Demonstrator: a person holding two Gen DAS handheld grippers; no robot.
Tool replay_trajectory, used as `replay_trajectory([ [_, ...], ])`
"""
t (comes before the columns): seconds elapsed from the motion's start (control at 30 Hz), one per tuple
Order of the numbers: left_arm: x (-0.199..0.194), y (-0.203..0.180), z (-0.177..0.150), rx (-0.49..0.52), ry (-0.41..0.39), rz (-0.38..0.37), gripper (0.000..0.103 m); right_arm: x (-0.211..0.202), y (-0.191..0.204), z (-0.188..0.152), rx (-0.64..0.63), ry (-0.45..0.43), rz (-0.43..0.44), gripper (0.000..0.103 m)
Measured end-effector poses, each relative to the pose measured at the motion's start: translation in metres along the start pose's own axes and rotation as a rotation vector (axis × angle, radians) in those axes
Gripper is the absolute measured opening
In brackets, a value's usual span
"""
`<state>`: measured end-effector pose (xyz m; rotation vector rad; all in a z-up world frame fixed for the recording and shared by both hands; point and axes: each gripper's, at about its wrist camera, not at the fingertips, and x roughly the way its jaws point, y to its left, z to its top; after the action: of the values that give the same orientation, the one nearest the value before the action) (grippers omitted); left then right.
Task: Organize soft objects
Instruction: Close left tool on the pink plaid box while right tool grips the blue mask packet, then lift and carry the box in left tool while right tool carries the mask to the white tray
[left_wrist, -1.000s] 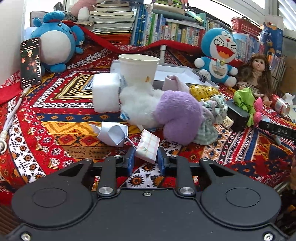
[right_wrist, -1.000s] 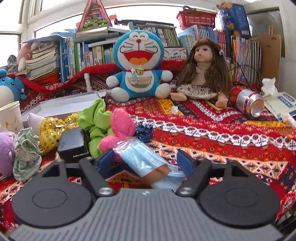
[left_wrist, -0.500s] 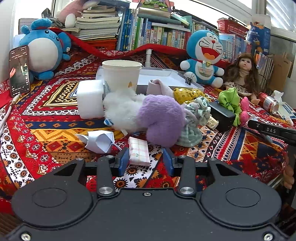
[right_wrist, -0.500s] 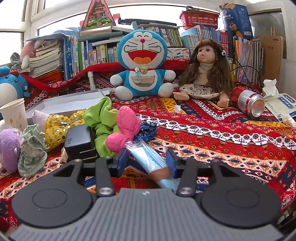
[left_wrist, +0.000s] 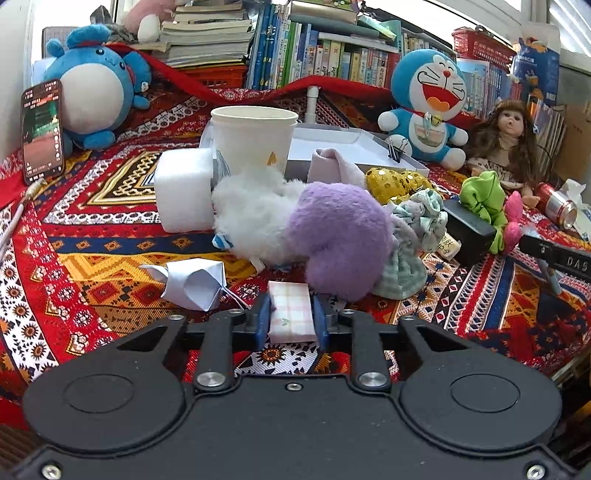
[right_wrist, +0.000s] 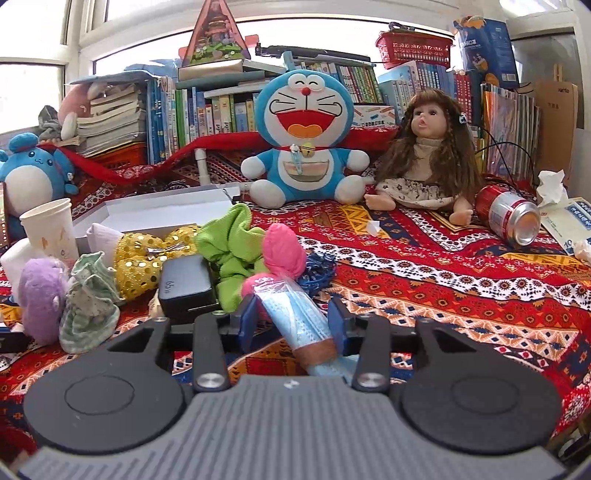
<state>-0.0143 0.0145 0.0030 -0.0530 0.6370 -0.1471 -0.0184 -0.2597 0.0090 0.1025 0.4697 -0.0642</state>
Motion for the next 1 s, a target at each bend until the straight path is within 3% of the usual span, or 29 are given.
replay_trajectory([
  [0.2,-0.007,-0.003,0.003,0.009,-0.033,-0.011,0.023,-0.011,0.009,0.004,-0.017,-0.031,0.068,0.042],
  [0.43,-0.013,-0.002,0.007,-0.003,-0.048,-0.024,0.023,-0.011,0.015,0.008,-0.028,-0.036,0.085,0.039],
  [0.5,-0.012,-0.002,0.007,-0.004,-0.046,-0.021,0.023,-0.010,0.015,0.008,-0.032,-0.033,0.088,0.045],
  [0.57,-0.010,-0.001,0.006,-0.007,-0.037,-0.019,0.023,-0.006,0.014,0.007,-0.047,-0.012,0.111,0.067],
  [0.63,-0.009,0.000,0.005,-0.013,-0.027,-0.020,0.023,-0.004,0.012,0.004,-0.068,-0.004,0.137,0.078],
  [1.0,-0.001,-0.001,-0.001,-0.002,-0.001,0.000,0.023,0.000,-0.006,-0.003,-0.121,0.022,0.197,0.086],
])
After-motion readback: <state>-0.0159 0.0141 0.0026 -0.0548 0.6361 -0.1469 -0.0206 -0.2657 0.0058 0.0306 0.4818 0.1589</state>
